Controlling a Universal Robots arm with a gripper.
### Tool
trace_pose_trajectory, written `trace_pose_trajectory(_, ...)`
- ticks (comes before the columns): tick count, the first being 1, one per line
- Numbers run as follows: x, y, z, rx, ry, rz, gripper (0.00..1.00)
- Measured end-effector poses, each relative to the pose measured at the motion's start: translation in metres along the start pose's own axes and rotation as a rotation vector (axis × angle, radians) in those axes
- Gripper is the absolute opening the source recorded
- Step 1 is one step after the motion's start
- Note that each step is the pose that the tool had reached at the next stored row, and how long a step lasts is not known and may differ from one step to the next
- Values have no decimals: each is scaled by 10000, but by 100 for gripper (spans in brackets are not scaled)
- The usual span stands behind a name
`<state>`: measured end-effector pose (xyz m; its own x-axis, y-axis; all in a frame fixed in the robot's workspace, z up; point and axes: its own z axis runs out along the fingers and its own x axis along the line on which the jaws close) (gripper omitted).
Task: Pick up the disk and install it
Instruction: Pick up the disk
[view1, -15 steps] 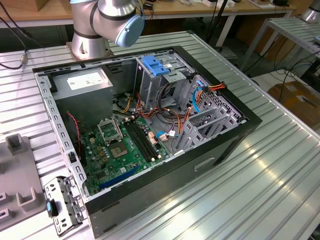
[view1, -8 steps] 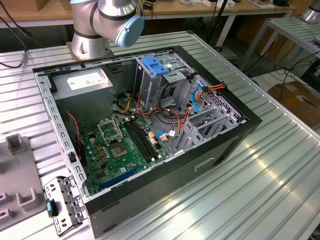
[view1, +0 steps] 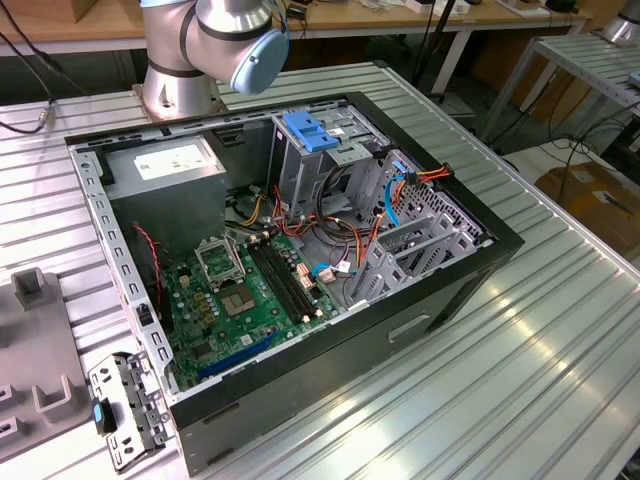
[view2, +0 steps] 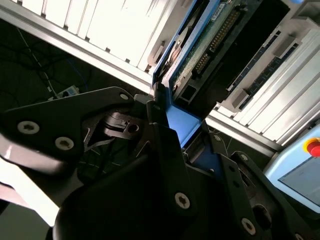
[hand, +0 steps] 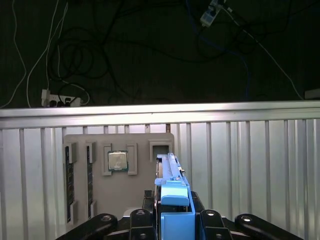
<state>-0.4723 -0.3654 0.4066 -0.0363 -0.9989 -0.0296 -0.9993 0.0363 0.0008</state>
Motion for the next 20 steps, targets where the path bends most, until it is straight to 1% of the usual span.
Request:
trace_pose_trajectory(8, -2, 0, -71, -1, 0, 0, 37)
trace_pose_trajectory(12, -4, 0, -127, -1, 0, 0, 37)
trace_pose_trajectory(20, -6, 0, -196, -1, 1, 0, 37)
